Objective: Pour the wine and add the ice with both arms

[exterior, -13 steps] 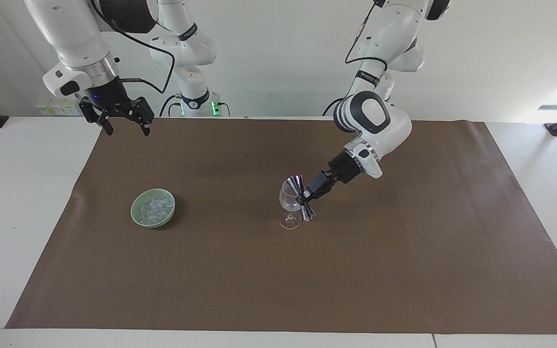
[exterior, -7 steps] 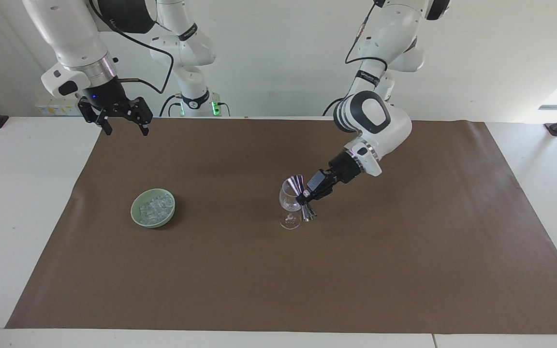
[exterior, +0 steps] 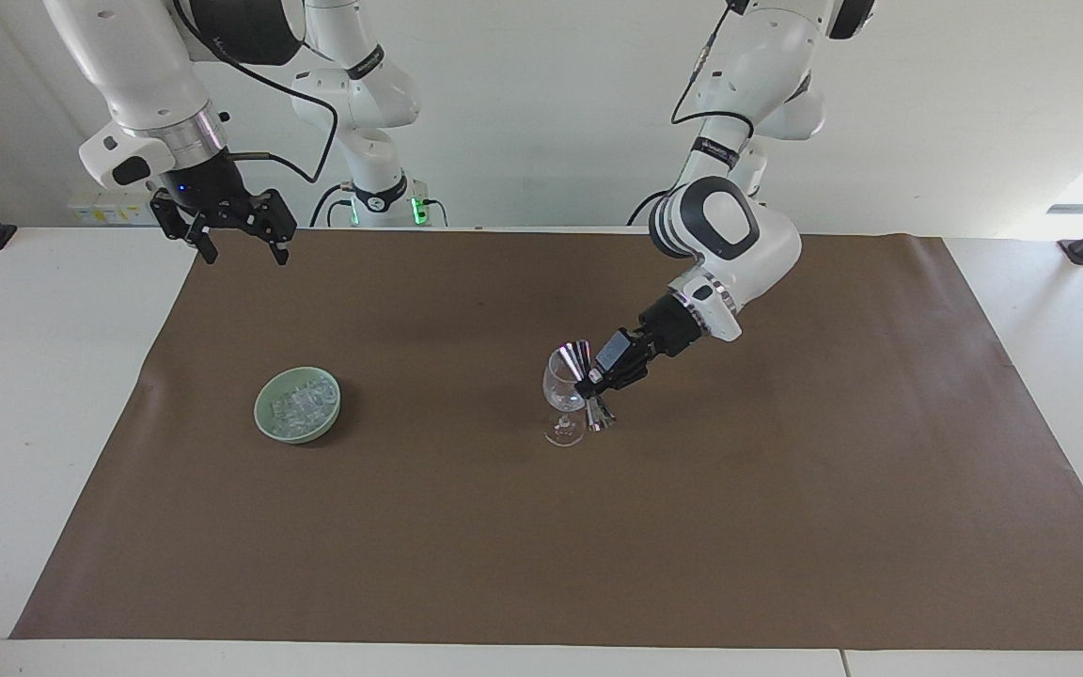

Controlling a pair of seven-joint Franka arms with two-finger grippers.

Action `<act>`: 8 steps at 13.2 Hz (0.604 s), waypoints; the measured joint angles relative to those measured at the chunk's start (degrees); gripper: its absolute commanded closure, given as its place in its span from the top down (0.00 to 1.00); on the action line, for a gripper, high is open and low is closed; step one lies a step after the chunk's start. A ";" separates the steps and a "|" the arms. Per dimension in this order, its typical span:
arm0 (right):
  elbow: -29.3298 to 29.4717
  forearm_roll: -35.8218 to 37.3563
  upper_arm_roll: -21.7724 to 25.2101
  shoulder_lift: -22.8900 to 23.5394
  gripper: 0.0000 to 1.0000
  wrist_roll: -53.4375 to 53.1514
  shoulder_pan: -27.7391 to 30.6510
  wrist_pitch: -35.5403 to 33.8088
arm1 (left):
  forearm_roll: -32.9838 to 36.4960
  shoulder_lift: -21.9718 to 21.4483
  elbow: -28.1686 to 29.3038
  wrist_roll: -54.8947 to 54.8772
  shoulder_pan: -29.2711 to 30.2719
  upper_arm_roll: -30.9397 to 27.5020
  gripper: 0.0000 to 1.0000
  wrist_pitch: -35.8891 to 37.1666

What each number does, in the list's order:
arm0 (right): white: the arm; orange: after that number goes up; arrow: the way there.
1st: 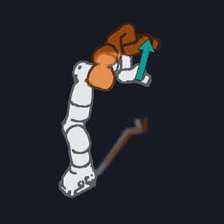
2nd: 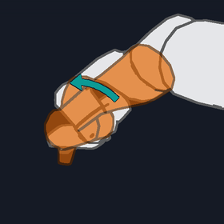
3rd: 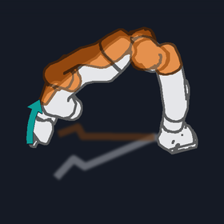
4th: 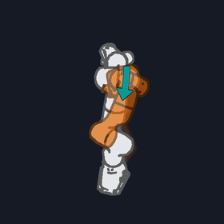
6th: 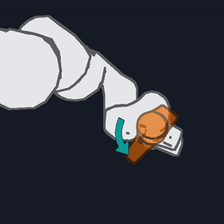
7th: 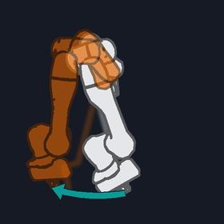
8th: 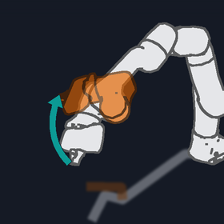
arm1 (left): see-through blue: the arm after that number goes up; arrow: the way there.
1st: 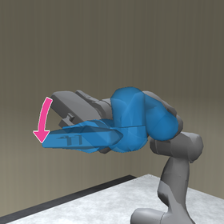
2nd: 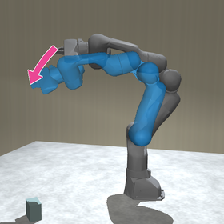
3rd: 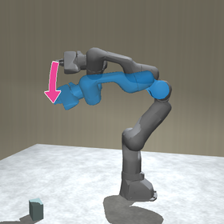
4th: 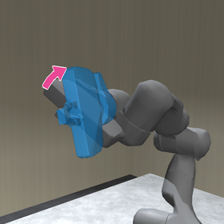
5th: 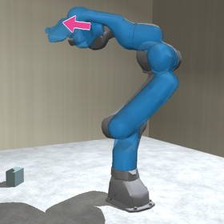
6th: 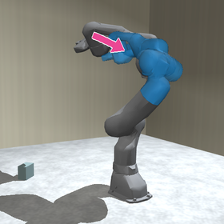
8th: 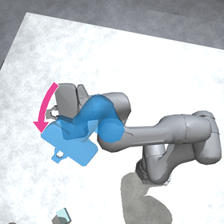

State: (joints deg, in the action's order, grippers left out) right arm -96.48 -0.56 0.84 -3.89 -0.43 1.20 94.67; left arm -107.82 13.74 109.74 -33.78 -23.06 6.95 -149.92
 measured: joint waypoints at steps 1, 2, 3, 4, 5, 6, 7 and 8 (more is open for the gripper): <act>-0.01 0.00 0.00 0.00 1.00 0.00 0.00 0.00 | 0.42 0.00 0.00 -0.10 0.00 0.00 0.00 0.00; -0.03 0.00 0.00 0.01 1.00 0.00 0.00 0.00 | 0.69 0.00 0.00 -0.13 0.00 0.00 0.00 0.00; -0.04 0.00 0.00 0.01 1.00 0.00 0.00 0.00 | 0.74 0.00 0.00 -0.19 0.00 0.00 0.00 0.00; -0.04 0.00 0.00 0.01 1.00 0.00 0.00 0.00 | 0.75 0.00 0.00 -0.24 0.00 0.00 0.00 0.00; -0.04 0.00 0.00 0.01 1.00 0.00 0.00 0.00 | 0.75 0.00 0.00 -0.26 0.00 0.00 0.00 0.00; -0.06 0.00 0.00 0.01 1.00 0.00 0.00 0.00 | 0.75 0.00 0.00 -0.27 0.00 0.00 0.00 0.00; -0.07 0.00 0.00 0.01 1.00 0.00 0.00 0.00 | 0.75 0.00 0.00 -0.27 0.00 0.00 0.00 0.00; -0.08 0.00 0.00 0.01 1.00 0.00 0.00 0.00 | 0.75 0.00 0.00 -0.27 0.00 0.00 0.00 0.00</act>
State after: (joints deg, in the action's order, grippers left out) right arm -96.56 -0.56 0.84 -3.88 -0.43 1.20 94.67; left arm -107.07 13.74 109.74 -34.05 -23.06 6.94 -149.92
